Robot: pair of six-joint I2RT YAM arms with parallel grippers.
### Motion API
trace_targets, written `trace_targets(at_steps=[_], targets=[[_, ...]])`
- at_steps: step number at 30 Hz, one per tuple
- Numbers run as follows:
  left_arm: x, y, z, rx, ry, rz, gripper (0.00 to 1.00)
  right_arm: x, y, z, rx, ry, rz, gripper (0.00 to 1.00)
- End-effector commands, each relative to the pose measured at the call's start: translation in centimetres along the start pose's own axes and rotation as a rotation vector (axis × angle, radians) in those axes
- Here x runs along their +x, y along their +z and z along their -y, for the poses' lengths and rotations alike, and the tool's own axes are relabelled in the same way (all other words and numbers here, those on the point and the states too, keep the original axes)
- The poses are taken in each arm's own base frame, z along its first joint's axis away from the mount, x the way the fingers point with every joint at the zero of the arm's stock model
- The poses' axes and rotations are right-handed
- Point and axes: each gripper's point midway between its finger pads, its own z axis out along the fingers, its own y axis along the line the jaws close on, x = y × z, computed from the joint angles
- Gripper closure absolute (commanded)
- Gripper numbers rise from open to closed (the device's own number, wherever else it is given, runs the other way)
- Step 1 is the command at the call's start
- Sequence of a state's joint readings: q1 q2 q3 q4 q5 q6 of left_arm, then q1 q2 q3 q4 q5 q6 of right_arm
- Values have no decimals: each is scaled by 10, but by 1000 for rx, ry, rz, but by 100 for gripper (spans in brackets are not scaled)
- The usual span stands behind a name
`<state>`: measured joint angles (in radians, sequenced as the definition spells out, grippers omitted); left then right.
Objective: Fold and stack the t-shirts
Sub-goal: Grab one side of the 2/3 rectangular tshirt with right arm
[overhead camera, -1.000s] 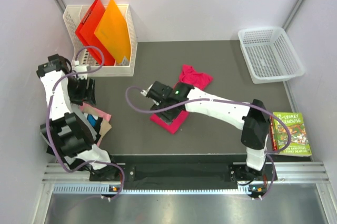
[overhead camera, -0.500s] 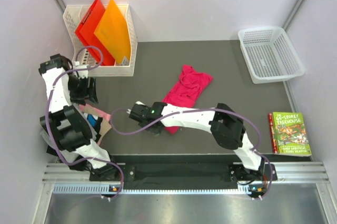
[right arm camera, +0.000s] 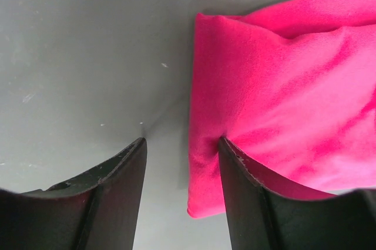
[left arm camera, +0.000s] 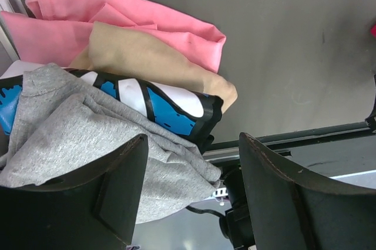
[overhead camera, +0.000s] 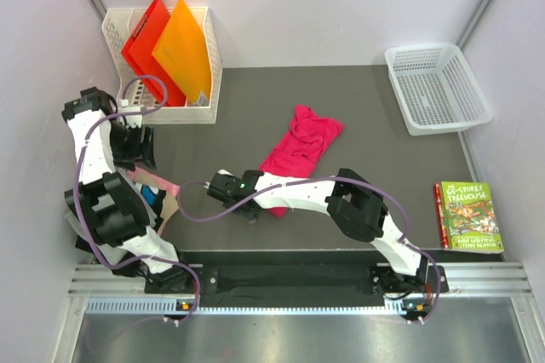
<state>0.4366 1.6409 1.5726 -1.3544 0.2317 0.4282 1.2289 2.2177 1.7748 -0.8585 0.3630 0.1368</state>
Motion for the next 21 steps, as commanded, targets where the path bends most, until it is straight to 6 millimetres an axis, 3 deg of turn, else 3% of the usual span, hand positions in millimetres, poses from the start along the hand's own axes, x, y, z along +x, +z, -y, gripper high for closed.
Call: trace_targets(at_steps=[1,13,21], targets=[[5,-21,6,-9,21,12,32,-13,6,9,18,19,35,49],[6,-18,7,-1,18,2,32,-4,12,38,48,51,9,52],[2,-20,2,-19,25,12,31,-2,18,29,-1,48,-9,54]])
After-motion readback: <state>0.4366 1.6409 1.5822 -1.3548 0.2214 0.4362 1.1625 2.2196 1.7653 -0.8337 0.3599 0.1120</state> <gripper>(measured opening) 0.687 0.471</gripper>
